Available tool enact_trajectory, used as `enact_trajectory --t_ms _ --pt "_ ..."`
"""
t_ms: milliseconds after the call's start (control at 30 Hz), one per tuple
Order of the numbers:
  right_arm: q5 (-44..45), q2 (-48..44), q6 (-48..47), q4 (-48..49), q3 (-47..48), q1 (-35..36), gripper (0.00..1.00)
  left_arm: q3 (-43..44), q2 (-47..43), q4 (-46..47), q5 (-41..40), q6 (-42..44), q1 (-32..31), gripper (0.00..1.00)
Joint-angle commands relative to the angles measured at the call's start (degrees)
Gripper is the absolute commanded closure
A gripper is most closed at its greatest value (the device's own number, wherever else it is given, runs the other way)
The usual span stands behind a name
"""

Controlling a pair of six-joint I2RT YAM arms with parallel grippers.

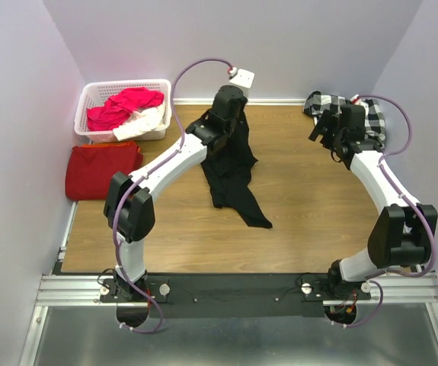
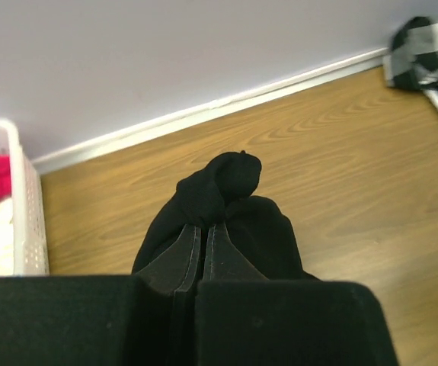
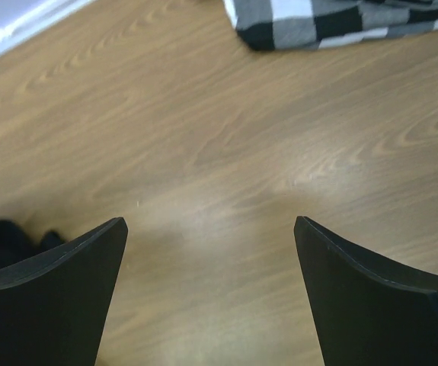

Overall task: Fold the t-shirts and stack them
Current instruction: Move the tshirt to the center of the board

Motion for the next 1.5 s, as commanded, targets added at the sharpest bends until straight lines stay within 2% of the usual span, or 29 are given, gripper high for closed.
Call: enact_trajectory --t_ms 0,133,200,267,433,533,633,700,867,1100,1167,1267,1467 --pt "-11.4 -5.0 -4.5 -1.5 -5.7 1.9 0.0 1.4 0.6 2.9 1.0 -8.2 6.6 1.0" --pt "-10.6 -6.8 -7.0 -2.3 -9.4 9.6 0.0 3.5 3.3 0.2 0.8 -9.4 8.5 1.0" --pt "-4.1 -6.9 -8.3 -2.6 -10.1 17.7 0.0 4.3 4.4 -0.3 1.7 -10.0 9.6 1.0" --pt "-4.0 -6.0 -8.2 -2.8 -10.1 22.6 0.0 4.0 4.9 -0.5 2.6 -11.2 10.4 1.0" --pt "-8.6 -4.9 -4.4 -4.1 -9.7 26.4 0.02 3.5 5.4 -1.3 4.3 -12.7 12.7 1.0" --pt "-11.8 -3.4 -2.6 -5.1 -10.1 29.9 0.09 3.0 5.9 -2.0 4.4 -13.5 13.6 1.0" --pt "-10.1 -0.7 -1.1 -6.9 -11.5 35.1 0.14 1.8 6.1 -2.4 5.1 -14.6 14.9 1.0" --pt "-5.8 0.8 0.0 -8.2 -12.6 38.7 0.16 0.9 6.0 -2.4 5.6 -15.0 15.9 1.0" --pt "-3.8 0.0 3.8 -9.0 -16.0 40.8 0.2 -0.4 6.3 -2.5 5.8 -15.0 17.5 1.0" --pt "1.8 -5.4 9.0 -11.6 -21.3 40.8 0.22 -1.4 6.8 -2.5 6.6 -14.9 19.3 1.0" --pt "2.1 -6.4 9.8 -12.1 -22.0 40.8 0.24 -1.6 6.8 -2.4 6.7 -14.9 19.7 1.0" --pt "1.9 -7.3 11.3 -13.0 -22.9 40.8 0.32 -1.7 7.0 -2.4 6.8 -14.6 20.0 1.0" --pt "1.4 -8.4 13.0 -13.1 -25.1 40.8 0.36 -2.1 7.0 -2.4 7.2 -14.9 20.5 1.0"
